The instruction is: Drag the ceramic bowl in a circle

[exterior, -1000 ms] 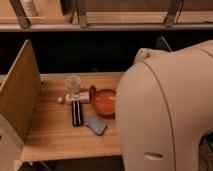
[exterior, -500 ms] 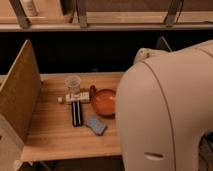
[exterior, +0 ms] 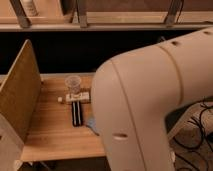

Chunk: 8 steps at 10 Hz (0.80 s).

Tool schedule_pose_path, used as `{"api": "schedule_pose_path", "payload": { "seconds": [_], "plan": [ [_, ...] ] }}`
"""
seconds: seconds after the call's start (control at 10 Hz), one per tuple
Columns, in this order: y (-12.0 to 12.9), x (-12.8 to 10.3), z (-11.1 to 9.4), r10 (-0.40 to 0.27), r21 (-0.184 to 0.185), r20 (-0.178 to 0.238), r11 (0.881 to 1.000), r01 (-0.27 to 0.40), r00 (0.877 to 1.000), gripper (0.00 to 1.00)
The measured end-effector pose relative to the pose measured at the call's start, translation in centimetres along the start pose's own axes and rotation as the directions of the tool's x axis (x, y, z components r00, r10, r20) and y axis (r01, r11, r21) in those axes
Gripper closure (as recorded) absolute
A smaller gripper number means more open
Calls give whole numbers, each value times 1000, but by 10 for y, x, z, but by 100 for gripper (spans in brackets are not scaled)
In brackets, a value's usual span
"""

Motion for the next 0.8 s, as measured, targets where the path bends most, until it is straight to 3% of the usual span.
{"api": "schedule_pose_path", "payload": {
  "seconds": [0.2, 0.4, 0.8],
  "plan": [
    [-4, 8, 33, -8, -19, 63, 1000, 9, 998, 20],
    [-4, 18, 61, 40, -29, 80, 999, -38, 996, 20],
    [-2, 22, 66, 52, -33, 78, 998, -50, 996, 20]
  ]
}}
